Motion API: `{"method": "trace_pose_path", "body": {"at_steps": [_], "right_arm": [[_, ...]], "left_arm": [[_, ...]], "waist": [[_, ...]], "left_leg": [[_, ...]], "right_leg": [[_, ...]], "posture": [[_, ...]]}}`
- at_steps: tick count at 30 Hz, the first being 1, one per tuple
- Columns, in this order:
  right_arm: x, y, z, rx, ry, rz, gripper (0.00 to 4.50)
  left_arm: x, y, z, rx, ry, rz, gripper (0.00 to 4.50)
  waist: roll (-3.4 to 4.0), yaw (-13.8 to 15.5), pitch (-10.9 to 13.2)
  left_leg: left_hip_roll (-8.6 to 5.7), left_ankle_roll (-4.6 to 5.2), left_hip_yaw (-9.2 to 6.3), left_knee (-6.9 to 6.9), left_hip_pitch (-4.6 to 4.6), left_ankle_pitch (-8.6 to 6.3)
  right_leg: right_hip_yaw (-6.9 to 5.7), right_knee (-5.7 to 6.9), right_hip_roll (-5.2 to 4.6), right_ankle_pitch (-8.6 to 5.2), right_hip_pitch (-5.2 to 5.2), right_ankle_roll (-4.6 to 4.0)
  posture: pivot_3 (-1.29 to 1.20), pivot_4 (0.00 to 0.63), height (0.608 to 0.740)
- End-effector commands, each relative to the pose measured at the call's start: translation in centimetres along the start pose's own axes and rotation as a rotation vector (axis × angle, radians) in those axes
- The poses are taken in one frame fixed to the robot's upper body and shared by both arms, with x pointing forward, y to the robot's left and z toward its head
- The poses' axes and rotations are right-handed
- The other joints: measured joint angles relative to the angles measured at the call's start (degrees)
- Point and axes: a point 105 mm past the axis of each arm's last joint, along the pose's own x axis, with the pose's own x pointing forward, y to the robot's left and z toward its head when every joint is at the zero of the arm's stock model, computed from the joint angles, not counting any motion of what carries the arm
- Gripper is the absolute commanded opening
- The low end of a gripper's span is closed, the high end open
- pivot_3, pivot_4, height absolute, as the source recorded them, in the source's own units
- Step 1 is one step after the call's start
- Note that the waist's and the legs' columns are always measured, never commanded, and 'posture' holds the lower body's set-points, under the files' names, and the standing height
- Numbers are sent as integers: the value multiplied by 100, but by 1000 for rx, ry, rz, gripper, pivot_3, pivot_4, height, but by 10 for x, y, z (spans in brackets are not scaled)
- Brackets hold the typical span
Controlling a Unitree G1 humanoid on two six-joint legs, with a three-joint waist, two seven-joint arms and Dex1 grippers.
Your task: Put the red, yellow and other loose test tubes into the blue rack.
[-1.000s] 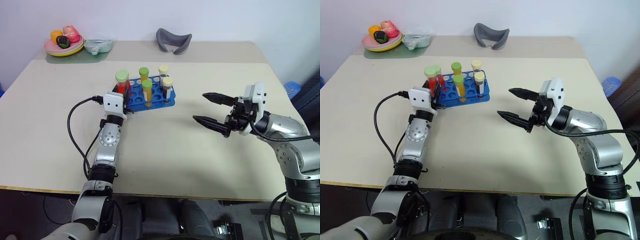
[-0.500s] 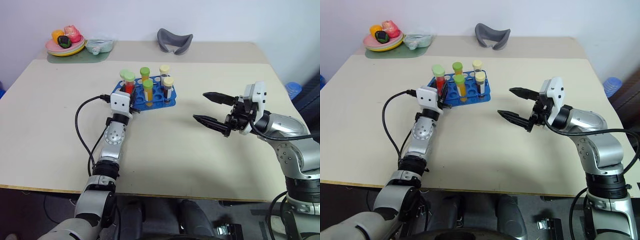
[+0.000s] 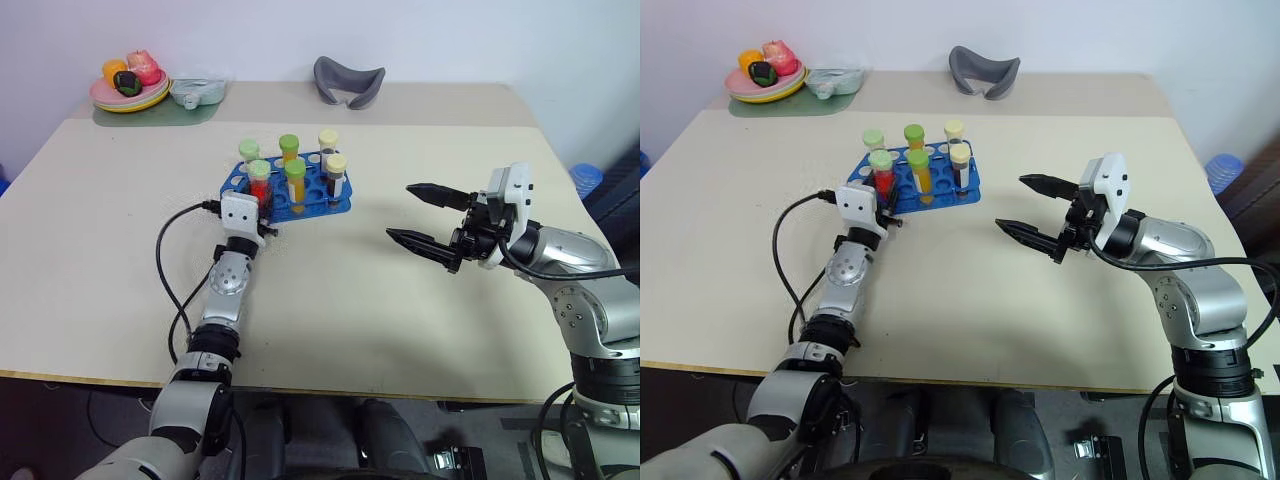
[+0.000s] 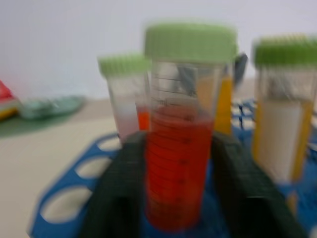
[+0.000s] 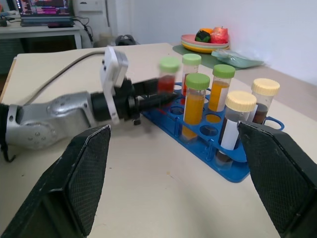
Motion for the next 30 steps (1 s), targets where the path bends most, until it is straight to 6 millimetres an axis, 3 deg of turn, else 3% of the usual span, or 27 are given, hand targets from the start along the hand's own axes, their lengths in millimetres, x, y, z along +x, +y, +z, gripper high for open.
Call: {"method": "trace_pose_path", "body": {"at_steps": [1,9,13,16,23,30], "right_arm": [[-1,0,17,-51,-41,7,4187],[-1,3,14,-41,-44,7,4187],[-10,7,1,-14,1,-19,4187],[-24,10,-17,-5,63,-77,4187],[-69,13,-47,72,163,-247,4187],[-97,18,-59,106,219,-323,4187]], "left_arm": [[1,7,7,6,-31,37,4319],[-10,11,24,34,-68,14,4421],[-47,9,37,2,-14,-94,4421],[-75,13,44,-7,43,-172,4421],[-127,45,60,28,198,-271,4421],[-137,78,66,89,279,-291,4421]], "waist": [[0,7,0],[0,-2,0],[1,-12,-1],[1,10,0],[1,3,-1],[1,-13,-1]], "left_leg": [[0,0,-1,0,0,0],[1,0,0,-4,0,0],[6,0,-1,-13,0,0],[11,0,-4,-15,0,0],[11,1,-2,-15,3,-1],[11,2,3,-18,8,-1]], "right_leg": [[0,0,0,0,1,0],[0,-3,-1,0,0,0],[1,-7,-1,0,0,-1],[1,-10,-1,0,0,-1],[0,-22,2,-1,13,-3],[1,-33,6,-2,21,-5]], "posture": [[0,150,740],[0,150,740],[0,150,740],[0,150,740],[0,150,740],[0,150,740]]}}
